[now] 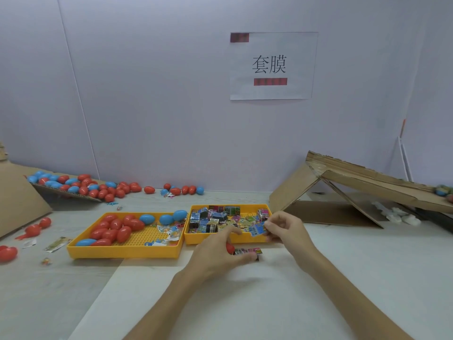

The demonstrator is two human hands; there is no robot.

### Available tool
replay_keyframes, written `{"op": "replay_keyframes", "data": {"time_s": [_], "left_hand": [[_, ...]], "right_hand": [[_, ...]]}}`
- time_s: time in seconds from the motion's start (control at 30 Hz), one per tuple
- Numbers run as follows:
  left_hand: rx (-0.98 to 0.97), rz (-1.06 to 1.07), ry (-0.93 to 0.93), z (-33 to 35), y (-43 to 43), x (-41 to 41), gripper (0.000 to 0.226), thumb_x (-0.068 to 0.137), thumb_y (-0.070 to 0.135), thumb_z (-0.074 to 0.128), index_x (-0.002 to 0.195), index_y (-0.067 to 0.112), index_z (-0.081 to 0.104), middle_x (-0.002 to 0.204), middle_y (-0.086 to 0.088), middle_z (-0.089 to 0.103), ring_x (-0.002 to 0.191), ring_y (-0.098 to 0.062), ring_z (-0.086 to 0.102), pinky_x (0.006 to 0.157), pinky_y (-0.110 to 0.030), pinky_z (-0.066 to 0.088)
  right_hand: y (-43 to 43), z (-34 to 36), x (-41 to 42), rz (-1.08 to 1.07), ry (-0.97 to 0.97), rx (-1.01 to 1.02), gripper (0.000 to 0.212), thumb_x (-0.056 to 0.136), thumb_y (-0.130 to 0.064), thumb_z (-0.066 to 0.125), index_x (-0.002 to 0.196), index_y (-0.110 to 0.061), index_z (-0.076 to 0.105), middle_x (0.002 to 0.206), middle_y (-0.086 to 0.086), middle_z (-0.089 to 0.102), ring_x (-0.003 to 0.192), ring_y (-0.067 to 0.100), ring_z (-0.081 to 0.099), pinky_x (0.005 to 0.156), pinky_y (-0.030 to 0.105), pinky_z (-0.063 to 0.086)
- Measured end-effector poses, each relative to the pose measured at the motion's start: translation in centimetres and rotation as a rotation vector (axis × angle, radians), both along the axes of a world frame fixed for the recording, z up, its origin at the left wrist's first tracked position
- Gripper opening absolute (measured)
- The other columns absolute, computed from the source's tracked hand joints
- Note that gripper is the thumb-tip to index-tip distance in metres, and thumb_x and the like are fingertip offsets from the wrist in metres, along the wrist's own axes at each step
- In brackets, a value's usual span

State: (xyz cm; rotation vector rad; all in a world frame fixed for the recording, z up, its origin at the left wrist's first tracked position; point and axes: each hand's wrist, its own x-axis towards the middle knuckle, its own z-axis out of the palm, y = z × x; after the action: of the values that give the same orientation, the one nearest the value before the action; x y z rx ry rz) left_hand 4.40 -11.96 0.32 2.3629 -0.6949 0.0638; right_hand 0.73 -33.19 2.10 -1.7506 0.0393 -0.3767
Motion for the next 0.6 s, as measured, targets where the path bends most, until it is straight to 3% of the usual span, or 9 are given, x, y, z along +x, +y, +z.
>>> {"op": "replay_keyframes", "data": {"time_s": [0.13, 0.23, 0.3, 0.43, 0.6], "left_hand": [[-0.285, -0.050, 0.042, 0.6, -0.3, 0.0, 0.058, 0.066, 0.083, 0.064, 0.099, 0.035, 0.068, 0.068, 0.013, 0.055, 0.065, -0.001, 0.050, 0.062, -0.020, 0.039], [-0.397, -0.116, 0.079, 0.9, -0.5, -0.2, 0.019, 0.090, 0.046, 0.071, 0.083, 0.028, 0.073, 0.064, 0.011, 0.057, 0.063, -0.003, 0.050, 0.061, -0.019, 0.039], [-0.446, -0.112, 0.097, 0.9, -0.5, -0.2, 0.022, 0.095, 0.031, 0.069, 0.075, 0.023, 0.071, 0.063, 0.011, 0.054, 0.062, -0.004, 0.048, 0.061, -0.019, 0.038], [-0.504, -0.118, 0.144, 1.1, -0.4, -0.2, 0.029, 0.096, 0.027, 0.067, 0.080, 0.003, 0.069, 0.066, 0.001, 0.054, 0.063, -0.007, 0.048, 0.060, -0.018, 0.039], [-0.493, -0.161, 0.137, 1.4, -0.6, -0.7, 0.027, 0.095, 0.029, 0.069, 0.071, 0.018, 0.068, 0.063, 0.008, 0.055, 0.063, -0.006, 0.049, 0.060, -0.017, 0.040]], "right_hand": [[1.6, 0.1, -0.7, 0.185, -0.057, 0.077, 0.009, 0.095, -0.004, 0.065, 0.086, -0.002, 0.063, 0.075, 0.014, 0.073, 0.065, 0.023, 0.071, 0.065, 0.029, 0.059], [1.7, 0.4, -1.0, 0.216, -0.070, 0.081, 0.007, 0.092, -0.003, 0.069, 0.087, -0.002, 0.064, 0.081, 0.018, 0.074, 0.070, 0.026, 0.072, 0.070, 0.033, 0.060], [1.6, 0.6, -1.2, 0.220, -0.080, 0.098, 0.010, 0.088, 0.000, 0.072, 0.087, -0.004, 0.063, 0.084, 0.019, 0.074, 0.072, 0.028, 0.072, 0.073, 0.038, 0.061], [1.5, 0.8, -1.4, 0.251, -0.090, 0.094, 0.017, 0.088, 0.003, 0.072, 0.099, -0.008, 0.069, 0.085, 0.013, 0.076, 0.075, 0.026, 0.072, 0.074, 0.036, 0.061], [1.8, 0.8, -1.5, 0.280, -0.031, 0.002, 0.018, 0.095, -0.006, 0.067, 0.104, -0.019, 0.075, 0.089, 0.006, 0.076, 0.078, 0.017, 0.071, 0.071, 0.028, 0.057]]}}
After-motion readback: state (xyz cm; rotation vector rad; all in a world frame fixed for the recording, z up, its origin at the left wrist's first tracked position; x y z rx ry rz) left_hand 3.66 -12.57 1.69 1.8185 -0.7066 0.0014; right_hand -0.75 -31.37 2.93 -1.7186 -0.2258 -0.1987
